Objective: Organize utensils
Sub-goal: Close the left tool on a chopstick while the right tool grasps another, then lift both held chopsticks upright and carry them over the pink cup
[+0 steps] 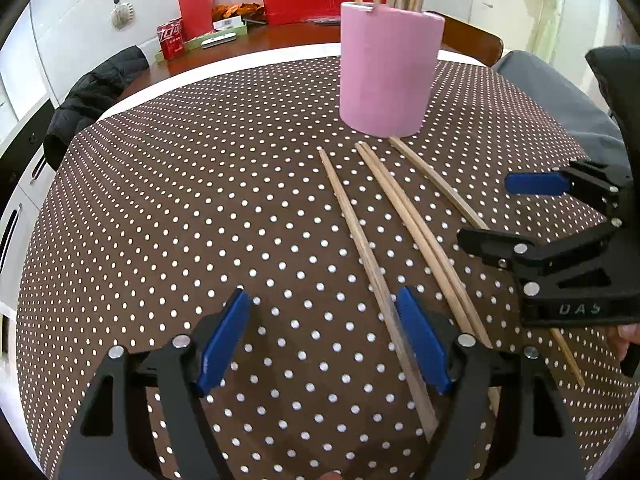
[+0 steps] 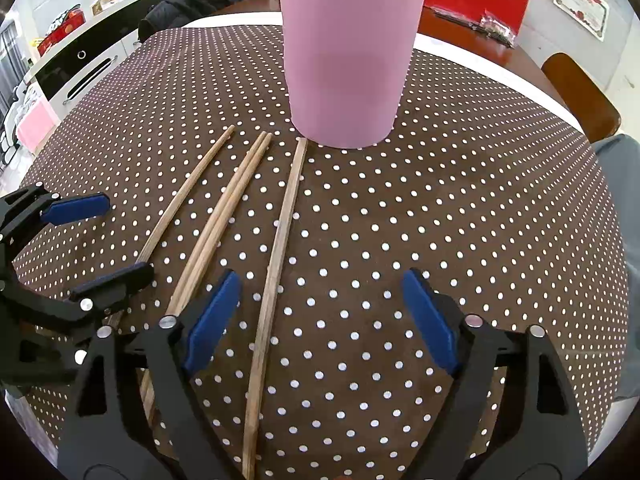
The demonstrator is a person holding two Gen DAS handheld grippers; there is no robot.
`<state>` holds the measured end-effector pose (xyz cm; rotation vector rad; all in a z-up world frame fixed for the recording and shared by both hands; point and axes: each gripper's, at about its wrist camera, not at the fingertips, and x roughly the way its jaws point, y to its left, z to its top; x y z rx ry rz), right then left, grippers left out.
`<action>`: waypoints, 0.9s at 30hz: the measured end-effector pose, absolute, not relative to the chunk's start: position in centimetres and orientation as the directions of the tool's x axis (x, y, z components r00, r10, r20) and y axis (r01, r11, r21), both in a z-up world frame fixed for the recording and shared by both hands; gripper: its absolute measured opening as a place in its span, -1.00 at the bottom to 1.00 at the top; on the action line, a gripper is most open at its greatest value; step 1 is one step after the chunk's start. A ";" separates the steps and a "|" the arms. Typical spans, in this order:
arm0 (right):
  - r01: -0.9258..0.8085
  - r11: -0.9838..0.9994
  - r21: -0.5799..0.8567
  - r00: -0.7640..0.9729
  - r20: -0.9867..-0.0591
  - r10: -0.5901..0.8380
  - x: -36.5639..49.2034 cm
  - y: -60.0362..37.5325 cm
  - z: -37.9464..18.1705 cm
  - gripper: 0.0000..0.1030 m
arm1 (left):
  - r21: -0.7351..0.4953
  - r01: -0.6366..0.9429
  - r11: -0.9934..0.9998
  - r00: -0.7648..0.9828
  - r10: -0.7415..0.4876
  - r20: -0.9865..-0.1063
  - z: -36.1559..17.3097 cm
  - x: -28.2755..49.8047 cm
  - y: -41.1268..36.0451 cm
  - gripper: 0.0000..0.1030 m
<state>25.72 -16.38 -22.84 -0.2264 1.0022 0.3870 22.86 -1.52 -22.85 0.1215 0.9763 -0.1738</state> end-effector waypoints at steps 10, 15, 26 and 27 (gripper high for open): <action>-0.406 0.914 -0.011 0.485 -0.850 0.205 26.6 -16.1 -22.4 0.30 | 0.034 0.228 0.973 0.549 -0.100 -0.830 -22.4 24.2 -1.6 -0.02; -0.403 0.915 -0.015 0.482 -0.854 0.199 27.1 -15.9 -22.4 0.30 | 0.034 0.232 0.972 0.551 -0.102 -0.828 -22.5 24.2 -1.4 -0.01; -0.438 0.899 -0.024 0.489 -0.845 0.216 26.2 -14.2 -22.3 -0.83 | 0.007 0.257 0.966 0.556 -0.142 -0.819 -22.5 22.9 -1.7 -0.88; -0.437 0.900 -0.018 0.488 -0.844 0.221 26.2 -14.2 -22.3 -0.83 | 0.008 0.255 0.967 0.558 -0.140 -0.818 -22.5 22.7 -1.6 -0.88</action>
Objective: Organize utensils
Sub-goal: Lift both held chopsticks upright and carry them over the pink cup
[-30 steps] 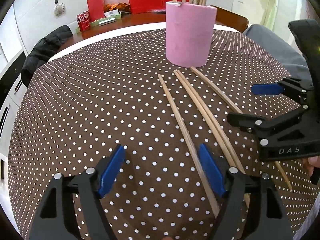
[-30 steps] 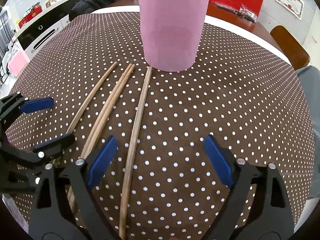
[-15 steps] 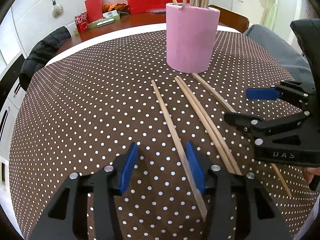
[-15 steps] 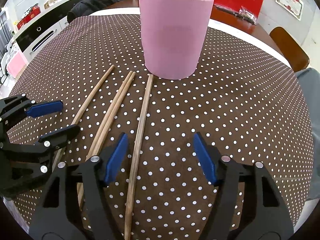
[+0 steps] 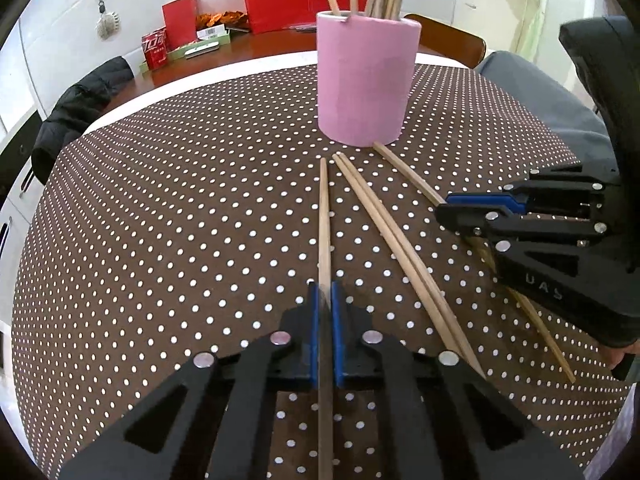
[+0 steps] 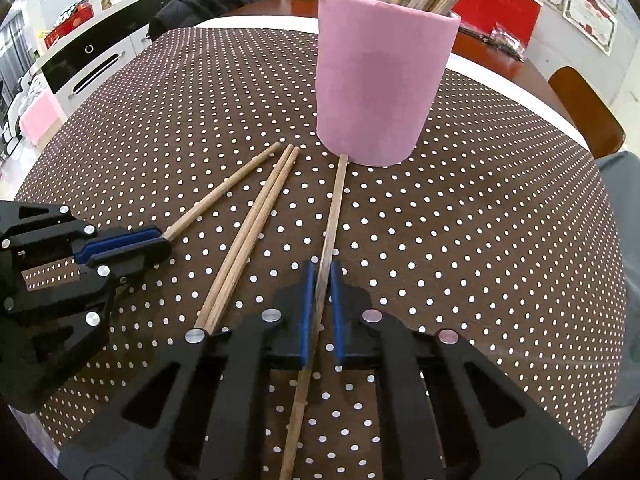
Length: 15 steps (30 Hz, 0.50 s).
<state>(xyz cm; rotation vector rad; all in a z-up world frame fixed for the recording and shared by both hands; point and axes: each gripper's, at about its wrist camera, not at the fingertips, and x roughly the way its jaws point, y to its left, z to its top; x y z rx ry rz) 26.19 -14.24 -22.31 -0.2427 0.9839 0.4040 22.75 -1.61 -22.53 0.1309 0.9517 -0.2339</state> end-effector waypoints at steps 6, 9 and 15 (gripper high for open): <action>-0.441 0.897 -0.019 0.489 -0.843 0.223 26.0 -14.4 -22.4 -0.82 | 0.031 0.246 0.969 0.563 -0.116 -0.818 -22.6 22.4 -1.3 -0.88; -0.444 0.896 -0.022 0.488 -0.844 0.221 26.0 -14.5 -22.4 -0.82 | 0.057 0.258 0.965 0.563 -0.102 -0.820 -22.5 22.5 -1.3 -0.86; -0.442 0.897 -0.027 0.499 -0.838 0.220 25.8 -14.3 -22.5 -0.83 | 0.027 0.246 0.969 0.565 -0.120 -0.816 -22.4 22.9 -1.0 -0.87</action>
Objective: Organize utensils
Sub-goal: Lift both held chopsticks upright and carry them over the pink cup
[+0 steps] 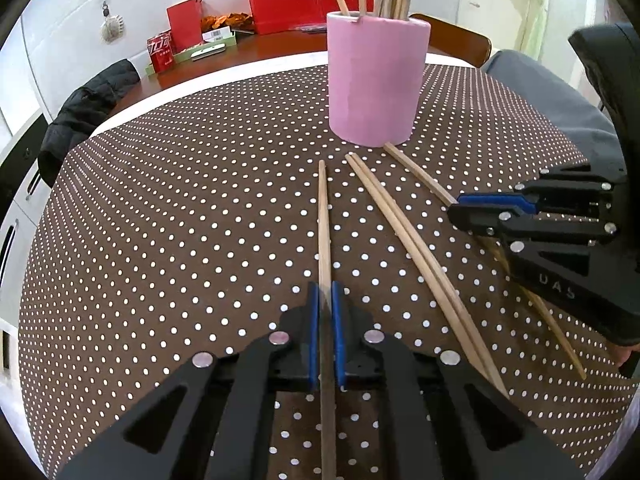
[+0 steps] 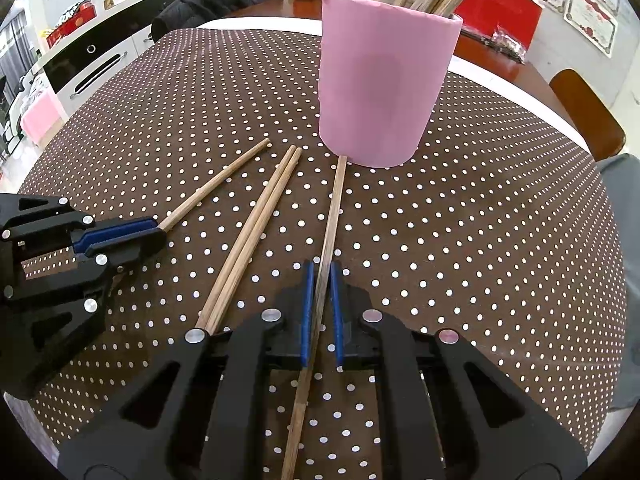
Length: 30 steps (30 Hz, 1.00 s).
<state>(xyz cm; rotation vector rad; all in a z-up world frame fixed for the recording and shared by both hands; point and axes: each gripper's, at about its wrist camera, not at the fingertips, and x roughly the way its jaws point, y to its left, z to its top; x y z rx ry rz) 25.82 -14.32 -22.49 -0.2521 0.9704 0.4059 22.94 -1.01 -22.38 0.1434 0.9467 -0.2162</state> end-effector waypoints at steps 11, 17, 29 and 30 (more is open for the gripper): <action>-0.413 0.899 0.144 0.551 -0.746 0.373 24.3 -17.3 -19.8 -0.89 | -0.142 0.160 0.977 0.640 -0.212 -0.739 -20.7 21.9 3.0 -0.89; -0.411 0.892 0.189 0.586 -0.695 0.417 23.2 -18.6 -18.5 -0.89 | -0.176 0.145 0.974 0.695 -0.227 -0.682 -18.9 21.8 3.9 -0.89; -0.432 0.852 0.295 0.678 -0.516 0.523 22.0 -21.4 -13.8 -0.89 | -0.243 0.201 0.949 0.855 -0.291 -0.429 -12.6 21.4 3.5 -0.89; -0.433 0.849 0.303 0.690 -0.494 0.528 22.1 -21.7 -13.2 -0.89 | -0.251 0.213 0.944 0.863 -0.302 -0.405 -12.0 21.6 3.4 -0.89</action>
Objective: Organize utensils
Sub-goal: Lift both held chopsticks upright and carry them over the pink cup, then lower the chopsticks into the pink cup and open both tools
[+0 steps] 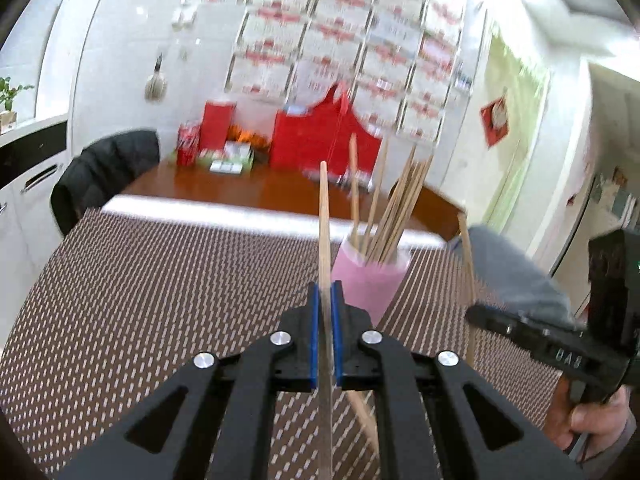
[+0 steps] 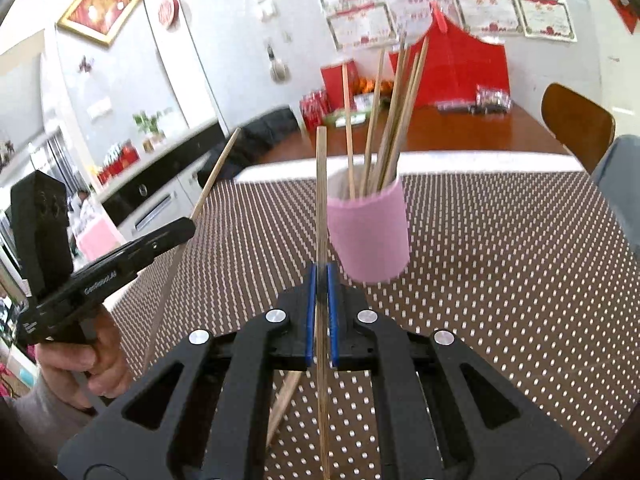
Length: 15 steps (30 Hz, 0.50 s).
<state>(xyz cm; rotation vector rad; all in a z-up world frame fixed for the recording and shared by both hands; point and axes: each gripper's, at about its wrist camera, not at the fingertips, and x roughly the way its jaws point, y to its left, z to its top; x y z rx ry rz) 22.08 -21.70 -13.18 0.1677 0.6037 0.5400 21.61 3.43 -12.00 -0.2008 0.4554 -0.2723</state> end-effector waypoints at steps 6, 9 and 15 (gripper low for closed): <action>-0.439 0.845 0.306 0.746 -0.401 0.532 23.1 -22.1 -9.9 -0.89 | -0.295 0.295 0.909 0.896 -0.370 -0.246 -8.4 24.6 2.6 -0.89; -0.446 0.844 0.298 0.769 -0.356 0.532 24.1 -22.2 -7.9 -0.89 | -0.311 0.329 0.892 0.905 -0.391 -0.166 -6.8 26.3 2.0 -0.89; -0.451 0.844 0.290 0.808 -0.270 0.524 26.0 -23.0 -3.8 -0.89 | -0.316 0.367 0.875 0.915 -0.401 -0.047 -4.1 29.8 0.4 -0.89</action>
